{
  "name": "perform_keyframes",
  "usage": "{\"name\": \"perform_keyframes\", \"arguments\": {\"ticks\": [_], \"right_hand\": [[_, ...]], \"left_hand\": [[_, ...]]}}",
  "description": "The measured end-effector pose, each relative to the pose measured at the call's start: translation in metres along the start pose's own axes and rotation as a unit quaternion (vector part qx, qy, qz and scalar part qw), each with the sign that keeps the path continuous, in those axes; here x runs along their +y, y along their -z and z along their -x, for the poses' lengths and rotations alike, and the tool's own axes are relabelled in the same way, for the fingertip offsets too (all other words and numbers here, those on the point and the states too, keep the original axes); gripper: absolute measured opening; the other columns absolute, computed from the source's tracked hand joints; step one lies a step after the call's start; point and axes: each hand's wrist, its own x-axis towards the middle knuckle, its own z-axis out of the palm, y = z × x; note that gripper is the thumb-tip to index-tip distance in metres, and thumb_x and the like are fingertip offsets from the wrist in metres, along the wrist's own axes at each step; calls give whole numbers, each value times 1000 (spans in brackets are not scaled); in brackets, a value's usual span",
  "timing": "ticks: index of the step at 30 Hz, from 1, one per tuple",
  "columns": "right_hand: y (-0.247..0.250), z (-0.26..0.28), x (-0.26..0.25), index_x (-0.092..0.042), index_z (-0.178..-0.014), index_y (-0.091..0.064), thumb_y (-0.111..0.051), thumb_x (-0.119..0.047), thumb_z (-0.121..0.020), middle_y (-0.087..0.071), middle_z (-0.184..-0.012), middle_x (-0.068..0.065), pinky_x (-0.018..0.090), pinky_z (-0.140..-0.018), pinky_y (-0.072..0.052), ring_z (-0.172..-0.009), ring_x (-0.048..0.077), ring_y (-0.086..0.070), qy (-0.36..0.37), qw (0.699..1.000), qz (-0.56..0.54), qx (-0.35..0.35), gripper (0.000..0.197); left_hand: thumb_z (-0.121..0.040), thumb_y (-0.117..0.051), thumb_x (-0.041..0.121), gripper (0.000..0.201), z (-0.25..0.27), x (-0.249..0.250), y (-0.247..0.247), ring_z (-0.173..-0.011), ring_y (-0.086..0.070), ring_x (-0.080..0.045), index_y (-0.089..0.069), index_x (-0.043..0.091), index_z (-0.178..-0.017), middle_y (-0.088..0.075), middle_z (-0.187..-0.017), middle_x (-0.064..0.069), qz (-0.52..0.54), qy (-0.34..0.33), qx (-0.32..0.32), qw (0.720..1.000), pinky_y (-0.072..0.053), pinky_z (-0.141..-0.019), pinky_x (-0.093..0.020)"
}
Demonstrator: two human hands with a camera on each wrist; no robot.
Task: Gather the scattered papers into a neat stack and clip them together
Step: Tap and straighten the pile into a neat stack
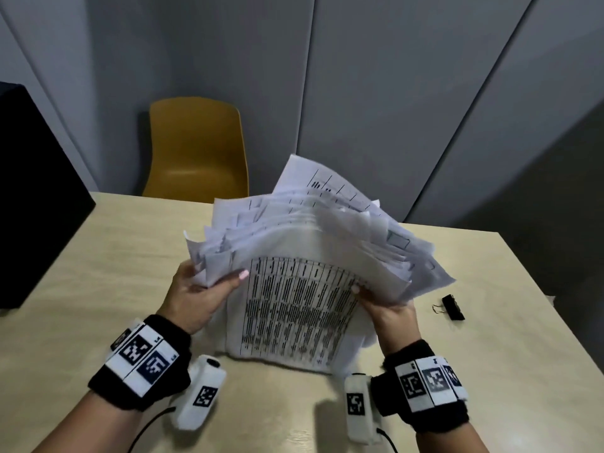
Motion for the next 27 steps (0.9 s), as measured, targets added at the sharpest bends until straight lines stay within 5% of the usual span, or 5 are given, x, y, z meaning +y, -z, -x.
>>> {"name": "perform_keyframes", "arguments": {"ticks": [4,9,15,23,27], "right_hand": [[-1,2,-6,-4,-99,-62,-79,-16,-50,-72,-65,-19,8,-58,-50,-65,-8,-65,21,1000,-9,10,53],[-10,-2,-10,-7,-96,-61,-79,-4,-51,-74,-70,-12,13,-59,-52,-66,0,-67,48,999,-24,-1,49],[-6,-3,-10,-18,-78,-72,-76,8,-55,-74,-71,-10,15,-61,-53,-68,2,-68,80,996,-8,-30,35],[-14,-4,-20,-1,-114,-56,-80,-7,-51,-75,-87,-9,19,-69,-54,-83,6,-68,82,994,1,-78,67],[-11,-8,-11,-14,-91,-63,-79,10,-59,-74,-75,-12,15,-64,-52,-71,0,-67,54,995,35,-70,43]], "left_hand": [[-50,-86,40,46,-2,13,11,-98,-65,-2,-73,32,-94,-73,-103,11,21,-46,-35,998,-50,-82,-14],[-52,-81,8,56,2,12,7,-102,-64,-2,-67,21,-105,-71,-106,19,17,-50,-71,996,-49,-86,-15],[-41,-88,42,69,1,6,24,-97,-66,-5,-64,26,-103,-72,-102,12,29,-40,-1,999,-52,-81,-17],[-48,-80,28,67,0,13,15,-97,-65,-4,-59,19,-111,-71,-102,15,19,-40,-22,999,-51,-80,-15],[-44,-85,31,73,3,2,17,-95,-65,-2,-61,19,-112,-72,-98,17,25,-7,-22,999,-51,-80,-14]]}}
